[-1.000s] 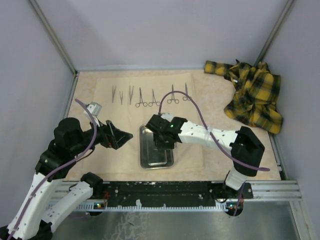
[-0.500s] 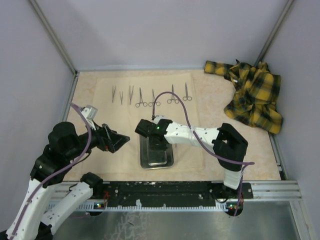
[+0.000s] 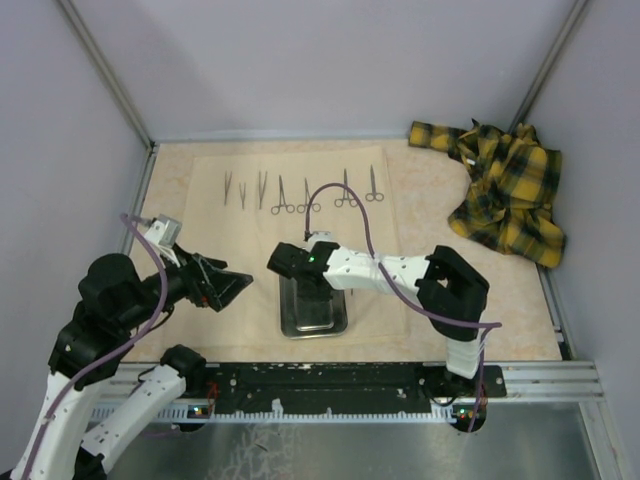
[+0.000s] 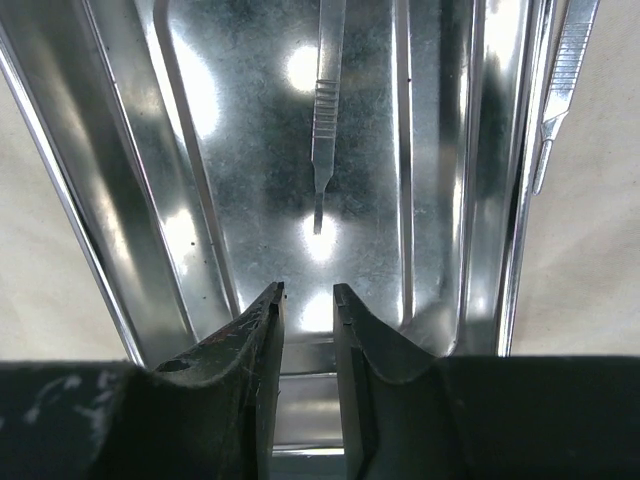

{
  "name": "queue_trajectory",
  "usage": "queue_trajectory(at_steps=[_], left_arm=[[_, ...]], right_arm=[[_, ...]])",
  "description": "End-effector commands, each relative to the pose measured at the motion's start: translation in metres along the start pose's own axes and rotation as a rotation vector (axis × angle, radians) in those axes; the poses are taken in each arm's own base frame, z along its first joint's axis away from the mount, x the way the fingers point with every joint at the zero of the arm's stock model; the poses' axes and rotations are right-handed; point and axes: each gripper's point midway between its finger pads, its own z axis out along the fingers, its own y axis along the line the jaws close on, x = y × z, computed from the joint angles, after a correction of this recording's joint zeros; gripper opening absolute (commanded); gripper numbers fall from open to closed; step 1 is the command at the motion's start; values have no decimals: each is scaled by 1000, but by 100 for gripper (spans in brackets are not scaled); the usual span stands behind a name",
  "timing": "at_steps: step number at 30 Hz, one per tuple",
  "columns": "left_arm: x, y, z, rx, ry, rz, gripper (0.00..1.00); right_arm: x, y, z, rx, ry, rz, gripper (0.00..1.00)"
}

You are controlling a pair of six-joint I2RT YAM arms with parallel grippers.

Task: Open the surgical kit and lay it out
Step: Pick up the medical item from the container.

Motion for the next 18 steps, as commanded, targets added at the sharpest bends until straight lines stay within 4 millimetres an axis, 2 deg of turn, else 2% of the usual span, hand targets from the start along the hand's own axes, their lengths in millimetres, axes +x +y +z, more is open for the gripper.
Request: queue_trajectory(at_steps=[1, 5, 18], left_arm=[[-18, -10, -11, 25, -76, 43, 99], [-18, -10, -11, 24, -76, 42, 99], [-20, -9, -12, 16, -83, 45, 99]], right_arm=[[-10, 4, 7, 12, -74, 20, 26], [-9, 1, 13, 35, -79, 11, 23], [-3, -3, 31, 42, -73, -1, 22]])
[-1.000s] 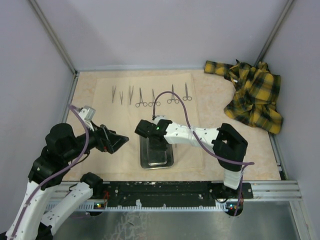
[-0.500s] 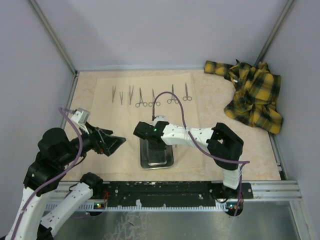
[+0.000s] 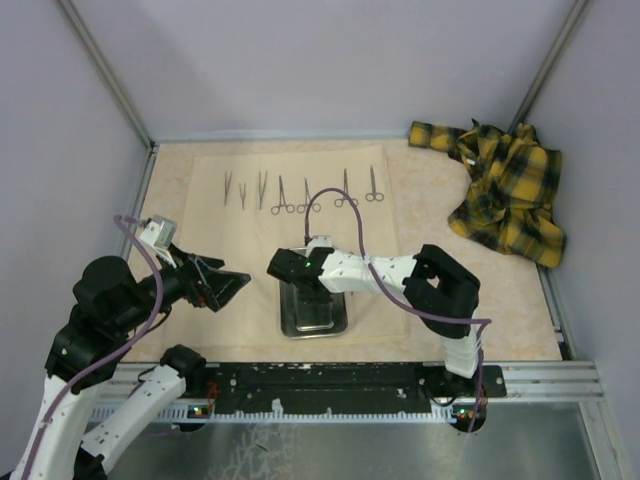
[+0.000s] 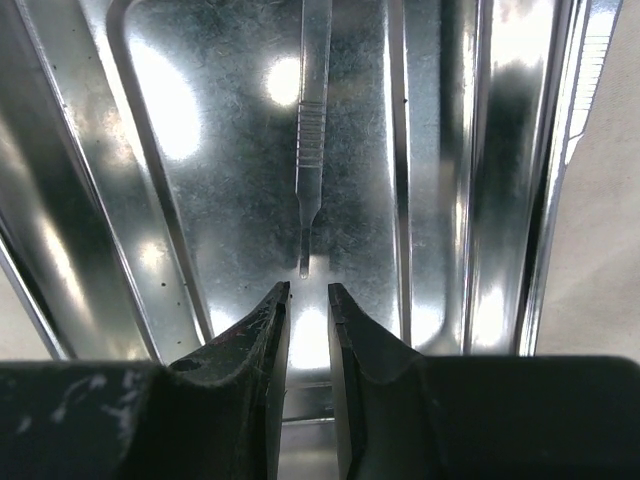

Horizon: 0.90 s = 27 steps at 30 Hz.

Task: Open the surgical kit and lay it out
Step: Pick up the medical item from the container.

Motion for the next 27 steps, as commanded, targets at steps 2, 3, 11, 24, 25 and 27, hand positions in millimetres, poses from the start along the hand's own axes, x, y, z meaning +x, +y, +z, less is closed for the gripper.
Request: queue_trajectory(at_steps=[2, 3, 11, 24, 25, 27], left_arm=[[-13, -6, -5, 17, -48, 32, 99], [-13, -6, -5, 17, -48, 32, 99], [-14, -5, -4, 9, -51, 32, 99], [-13, -4, -3, 6, -50, 35, 99], [-14, -4, -3, 6, -50, 35, 99], [-13, -3, -3, 5, -48, 35, 99]], right_arm=[[-6, 1, 9, -3, -45, 13, 22], [-6, 0, 11, -3, -43, 15, 22], [-5, -1, 16, 0, -36, 14, 20], [-2, -9, 25, 32, -18, 11, 14], [-1, -10, 26, 35, -13, 11, 14], [-1, -11, 27, 39, -10, 10, 13]])
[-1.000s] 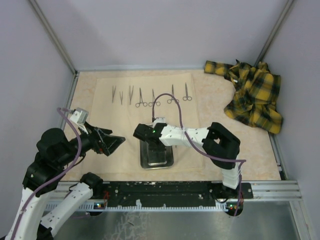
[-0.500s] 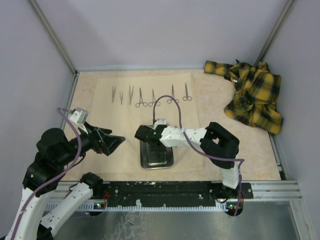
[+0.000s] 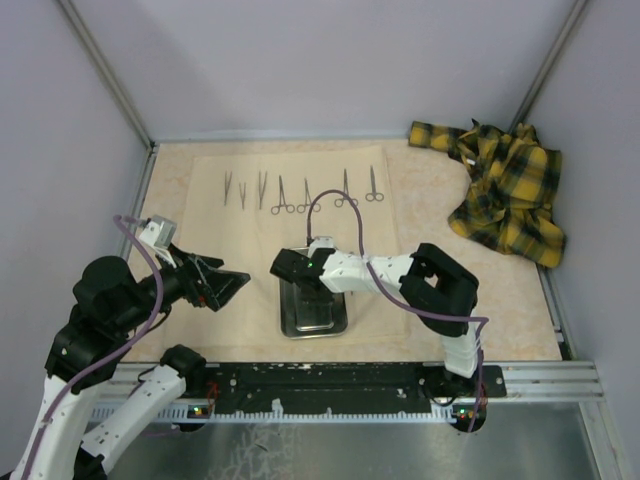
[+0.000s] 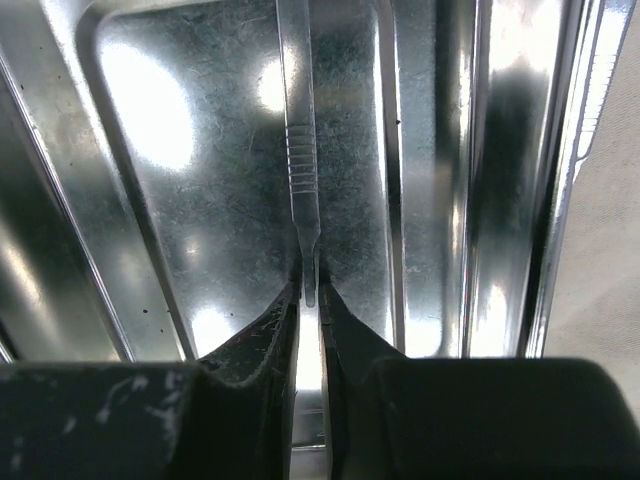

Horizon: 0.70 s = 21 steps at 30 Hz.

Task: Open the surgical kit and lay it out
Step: Pick up the medical item from the container.

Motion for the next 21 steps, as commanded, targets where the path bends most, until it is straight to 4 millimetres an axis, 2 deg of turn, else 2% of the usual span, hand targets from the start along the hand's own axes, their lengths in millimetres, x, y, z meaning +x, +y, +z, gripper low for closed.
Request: queue_trajectory(at_steps=[1, 6, 9, 21], left_arm=[[-13, -6, -3, 15, -46, 26, 99], [-14, -5, -3, 13, -47, 26, 99], [-14, -5, -3, 13, -48, 24, 99], [-14, -3, 0, 0, -47, 12, 99]], right_arm=[[-2, -5, 12, 33, -12, 10, 13], [-1, -6, 14, 35, -2, 4, 10], [1, -7, 15, 36, 3, -2, 1], [1, -9, 10, 23, 7, -33, 0]])
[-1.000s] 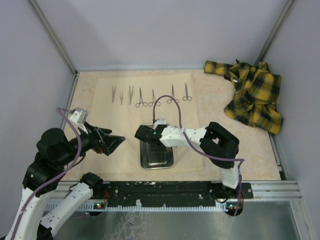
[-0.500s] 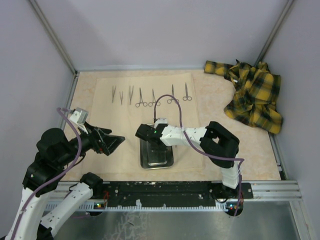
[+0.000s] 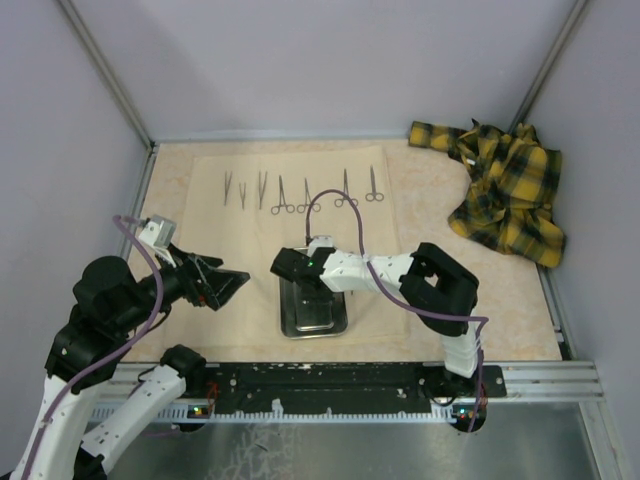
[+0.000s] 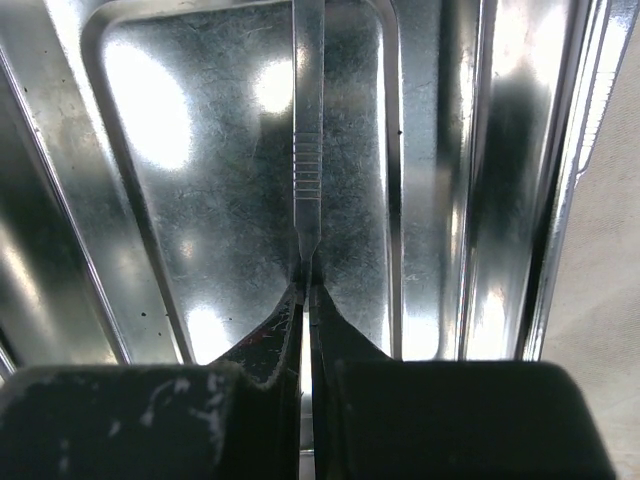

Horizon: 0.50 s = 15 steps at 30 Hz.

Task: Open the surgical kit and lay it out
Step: Pick up the medical item from the container.

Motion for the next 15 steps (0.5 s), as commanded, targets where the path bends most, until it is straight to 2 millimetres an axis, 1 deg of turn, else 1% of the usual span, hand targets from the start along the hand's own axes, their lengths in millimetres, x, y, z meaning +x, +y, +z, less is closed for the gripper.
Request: queue_trajectory(at_steps=[1, 8, 15], left_arm=[[-13, -4, 1, 6, -41, 9, 99], [-15, 11, 14, -61, -53, -18, 99], [-7, 30, 39, -121, -44, -70, 99]], right_arm=[[3, -8, 7, 22, 6, -18, 0], [5, -14, -1, -21, 0, -42, 0], [7, -19, -8, -60, -6, -70, 0]])
